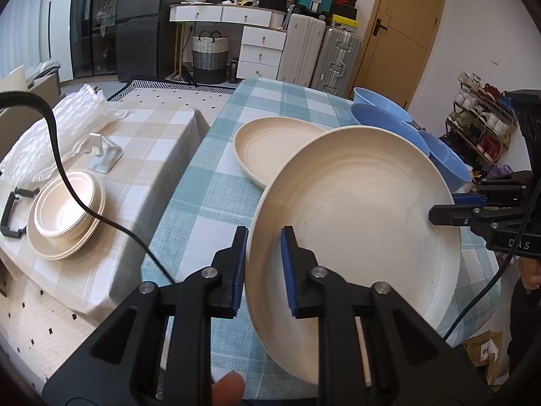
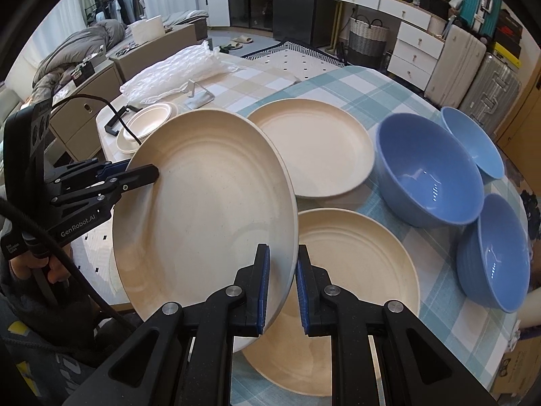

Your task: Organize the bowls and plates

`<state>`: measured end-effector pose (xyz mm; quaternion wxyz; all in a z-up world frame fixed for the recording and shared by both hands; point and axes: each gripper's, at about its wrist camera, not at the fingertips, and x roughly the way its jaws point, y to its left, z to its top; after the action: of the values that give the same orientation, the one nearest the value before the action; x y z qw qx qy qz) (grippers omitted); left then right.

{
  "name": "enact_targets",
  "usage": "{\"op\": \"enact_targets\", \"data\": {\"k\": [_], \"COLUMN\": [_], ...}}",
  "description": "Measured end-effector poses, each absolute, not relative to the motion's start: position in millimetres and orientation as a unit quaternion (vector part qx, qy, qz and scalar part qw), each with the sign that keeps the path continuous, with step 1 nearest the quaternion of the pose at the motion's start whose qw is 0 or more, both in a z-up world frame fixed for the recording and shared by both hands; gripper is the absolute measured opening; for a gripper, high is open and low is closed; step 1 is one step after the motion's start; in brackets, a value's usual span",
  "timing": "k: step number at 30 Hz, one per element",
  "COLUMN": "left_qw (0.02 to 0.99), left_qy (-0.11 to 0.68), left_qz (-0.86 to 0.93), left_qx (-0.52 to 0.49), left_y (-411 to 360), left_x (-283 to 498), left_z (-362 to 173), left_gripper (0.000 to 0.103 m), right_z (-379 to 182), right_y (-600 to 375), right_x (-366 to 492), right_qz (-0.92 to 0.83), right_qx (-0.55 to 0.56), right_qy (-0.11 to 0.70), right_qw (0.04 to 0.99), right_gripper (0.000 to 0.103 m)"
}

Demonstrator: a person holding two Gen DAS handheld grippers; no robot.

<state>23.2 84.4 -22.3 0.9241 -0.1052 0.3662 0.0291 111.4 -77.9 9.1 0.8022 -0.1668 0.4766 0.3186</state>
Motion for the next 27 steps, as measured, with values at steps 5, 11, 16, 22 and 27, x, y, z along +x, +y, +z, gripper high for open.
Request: {"op": "enact_targets", "data": {"k": [5,11,16,22,27], "left_qw": [0.924,0.923,0.921,0.915,0.909], "left_qy": [0.373,0.380,0.387,0.402,0.415], "left_qz": [0.024,0.016,0.000,-0.018,-0.031], "left_qx": [-0.084,-0.054,-0.043,-0.033,-0.025], "left_y": [59.4,25.7,2.7,-20.2,-36.2], "left_x": [47.6,75.1,95.1,116.2,130.1], "left_z": [-13.2,0.6,5.8,4.6,-0.3], "left_gripper": [0.017,0.018,0.018,0.018,0.018], "right_z": [5.9,3.4,0.3,-6.1,-11.7], "right_y": [-103.1,-132.1,-154.5,-178.0,-192.4], "right_x": [122.4,134.5,140.8,144.2,145.4], "right_qz": [0.307,0.294,0.283,0.272,0.263], "right_qx": [-0.144,-0.118,-0.103,-0.084,-0.073], "right_qy": [0.484,0.489,0.495,0.508,0.516], "right_qw": [0.807,0.813,0.815,0.813,0.812], "right_gripper": [0.015,0.015,0.015,0.015,0.015]}}
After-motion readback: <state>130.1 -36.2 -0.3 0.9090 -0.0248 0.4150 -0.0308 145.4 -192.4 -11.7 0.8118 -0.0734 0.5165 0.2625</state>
